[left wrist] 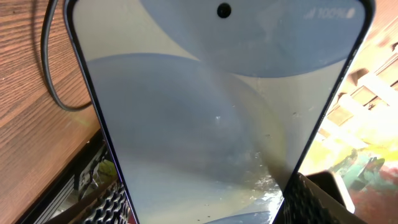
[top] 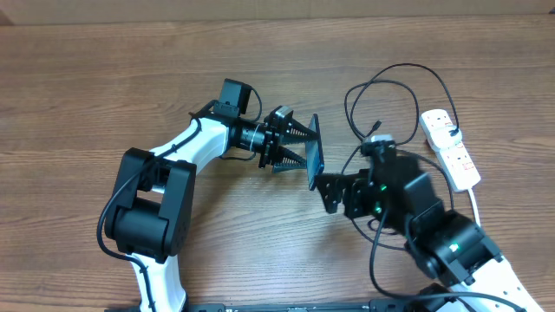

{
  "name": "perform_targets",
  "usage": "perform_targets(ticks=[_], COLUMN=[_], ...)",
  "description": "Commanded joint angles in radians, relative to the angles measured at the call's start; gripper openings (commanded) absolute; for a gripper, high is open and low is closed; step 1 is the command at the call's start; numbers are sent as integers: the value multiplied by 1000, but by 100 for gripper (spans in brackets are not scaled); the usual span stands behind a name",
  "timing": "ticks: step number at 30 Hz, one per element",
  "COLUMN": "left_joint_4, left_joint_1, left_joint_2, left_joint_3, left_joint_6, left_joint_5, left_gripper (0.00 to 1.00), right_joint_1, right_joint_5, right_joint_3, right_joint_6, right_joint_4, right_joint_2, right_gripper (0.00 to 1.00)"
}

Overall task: Plug charger to phone and switch on socket
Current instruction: 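Reach the right gripper to the phone and grasp its edge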

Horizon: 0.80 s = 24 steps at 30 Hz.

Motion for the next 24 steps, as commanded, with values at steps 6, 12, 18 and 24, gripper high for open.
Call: perform_targets(ticks=[6, 12, 18, 24], left_joint_4=[6, 13, 13, 20], left_joint_1=[-5, -5, -5, -5], left_joint_2=[6, 6, 6, 6], left_joint_3=[-3, -3, -3, -3], left_joint_6=[-6, -7, -7, -7], left_joint_5=[47, 47, 47, 47], left_gripper=[52, 52, 52, 52], right_joint_1=[246, 304, 304, 325], right_joint_5=[443, 586, 586, 586], right_joint_3=[12, -14, -15, -15], right_joint_6=[188, 333, 335, 320], right_joint_4=[5, 31, 96, 137], right_joint_2=[9, 83, 188, 249], right_gripper=[100, 100, 100, 100])
